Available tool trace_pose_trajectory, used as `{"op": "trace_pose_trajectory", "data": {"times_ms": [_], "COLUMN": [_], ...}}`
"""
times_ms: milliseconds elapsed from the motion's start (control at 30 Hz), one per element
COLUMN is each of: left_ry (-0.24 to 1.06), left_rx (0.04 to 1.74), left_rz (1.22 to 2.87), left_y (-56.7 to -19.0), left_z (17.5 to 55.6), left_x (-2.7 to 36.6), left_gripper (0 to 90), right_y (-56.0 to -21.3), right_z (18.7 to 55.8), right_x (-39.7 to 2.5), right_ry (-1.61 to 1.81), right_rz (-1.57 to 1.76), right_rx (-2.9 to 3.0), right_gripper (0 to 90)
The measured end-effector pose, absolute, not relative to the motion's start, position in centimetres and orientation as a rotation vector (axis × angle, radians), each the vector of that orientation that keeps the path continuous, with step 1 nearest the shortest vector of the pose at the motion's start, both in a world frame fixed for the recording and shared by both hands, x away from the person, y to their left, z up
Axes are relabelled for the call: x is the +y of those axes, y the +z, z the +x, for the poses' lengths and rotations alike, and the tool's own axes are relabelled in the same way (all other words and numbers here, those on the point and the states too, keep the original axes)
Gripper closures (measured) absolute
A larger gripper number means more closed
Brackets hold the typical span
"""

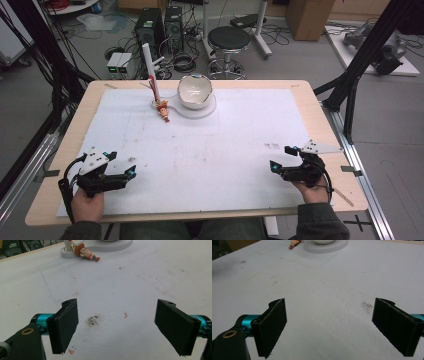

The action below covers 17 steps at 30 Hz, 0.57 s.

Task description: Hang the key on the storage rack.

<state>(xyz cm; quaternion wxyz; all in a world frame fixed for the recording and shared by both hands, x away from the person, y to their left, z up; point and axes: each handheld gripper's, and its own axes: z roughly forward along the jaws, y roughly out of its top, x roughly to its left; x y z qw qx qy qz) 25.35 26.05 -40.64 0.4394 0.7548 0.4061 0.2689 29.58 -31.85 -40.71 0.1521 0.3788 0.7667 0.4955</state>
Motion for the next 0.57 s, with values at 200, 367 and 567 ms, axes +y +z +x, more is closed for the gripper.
{"op": "trace_pose_trajectory", "data": {"times_ms": [200, 367, 567], "left_ry": [0.667, 0.66, 0.657], "left_rx": [1.007, 0.998, 0.979], "left_rz": [1.871, 1.873, 1.869], "left_y": [-40.7, -40.7, -40.6], "left_z": [25.3, 25.2, 25.1], "left_x": [26.0, 26.1, 26.2], "left_gripper": [19.6, 19.6, 19.6], "right_y": [-41.1, -41.2, -41.1], "right_z": [28.9, 28.5, 28.4], "right_x": [-32.1, -32.2, -32.2], "right_ry": [1.409, 1.41, 1.407], "right_rz": [1.087, 1.089, 1.077], "right_rx": [2.202, 2.201, 2.196], "right_gripper": [11.9, 11.9, 11.9]}}
